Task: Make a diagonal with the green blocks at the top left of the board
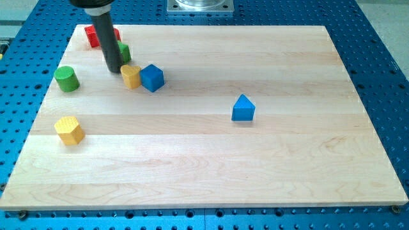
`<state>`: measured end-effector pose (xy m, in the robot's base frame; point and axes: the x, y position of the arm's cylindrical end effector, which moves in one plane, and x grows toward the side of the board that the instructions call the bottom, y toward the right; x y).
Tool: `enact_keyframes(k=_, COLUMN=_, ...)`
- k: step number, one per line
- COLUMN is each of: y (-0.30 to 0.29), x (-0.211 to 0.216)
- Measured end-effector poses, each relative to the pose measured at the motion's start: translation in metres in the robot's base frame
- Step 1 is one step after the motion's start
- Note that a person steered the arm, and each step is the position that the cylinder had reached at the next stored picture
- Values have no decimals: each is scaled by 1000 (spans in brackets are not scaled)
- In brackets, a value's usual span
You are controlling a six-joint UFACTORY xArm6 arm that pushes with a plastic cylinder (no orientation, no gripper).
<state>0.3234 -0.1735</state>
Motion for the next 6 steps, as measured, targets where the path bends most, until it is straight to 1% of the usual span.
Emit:
enact_keyframes(k=1, y=-2, x=-5)
enact_keyframes(k=2, y=-24, x=78)
enact_keyframes(k=3, y=-65, x=128)
enact_keyframes(k=4, y=-98, x=133)
enact_keyframes(k=5, y=-90, x=96)
enact_keyframes(k=6, y=-61, x=64)
